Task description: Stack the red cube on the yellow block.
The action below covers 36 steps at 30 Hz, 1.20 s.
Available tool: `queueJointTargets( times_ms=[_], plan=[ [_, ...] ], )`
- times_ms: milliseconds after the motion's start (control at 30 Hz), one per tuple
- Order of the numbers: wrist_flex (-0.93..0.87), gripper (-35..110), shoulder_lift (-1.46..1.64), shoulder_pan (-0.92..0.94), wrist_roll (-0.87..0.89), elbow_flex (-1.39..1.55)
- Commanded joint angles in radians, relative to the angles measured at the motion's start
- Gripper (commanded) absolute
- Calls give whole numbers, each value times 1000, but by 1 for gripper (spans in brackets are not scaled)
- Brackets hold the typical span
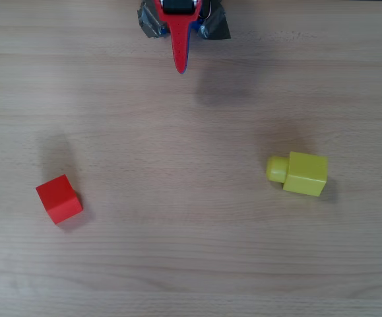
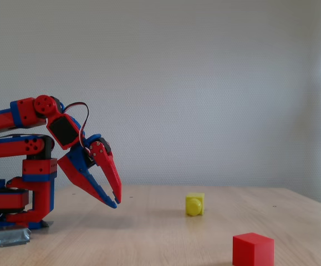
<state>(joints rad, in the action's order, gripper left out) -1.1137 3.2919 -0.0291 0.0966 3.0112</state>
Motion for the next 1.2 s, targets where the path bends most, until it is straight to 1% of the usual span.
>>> queueJointTargets(
  times_ms=[0,767,967,1167],
  plan=[
    [-6,0,14,11,32,-12],
    [-3,0,3,18,40,-14],
    [41,0,-69,28,43,-26],
    [150,0,-239,37,40,-120]
  ],
)
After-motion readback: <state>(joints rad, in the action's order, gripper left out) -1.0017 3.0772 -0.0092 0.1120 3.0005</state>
